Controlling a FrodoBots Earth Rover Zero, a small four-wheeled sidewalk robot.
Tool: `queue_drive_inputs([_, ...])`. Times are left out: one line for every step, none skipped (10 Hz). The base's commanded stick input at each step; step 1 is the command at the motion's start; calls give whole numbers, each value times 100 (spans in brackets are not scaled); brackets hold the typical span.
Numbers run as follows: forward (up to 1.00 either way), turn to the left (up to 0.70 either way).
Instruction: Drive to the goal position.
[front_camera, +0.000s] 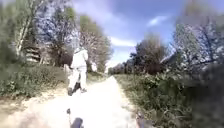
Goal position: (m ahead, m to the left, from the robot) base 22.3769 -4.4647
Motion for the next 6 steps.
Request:
queue_drive_inputs([85, 0])
queue_drive_inputs([85, 0])
queue_drive_inputs([72, 0])
queue_drive_inputs([70, 0])
queue_drive_inputs([70, 0])
queue_drive_inputs([70, 0])
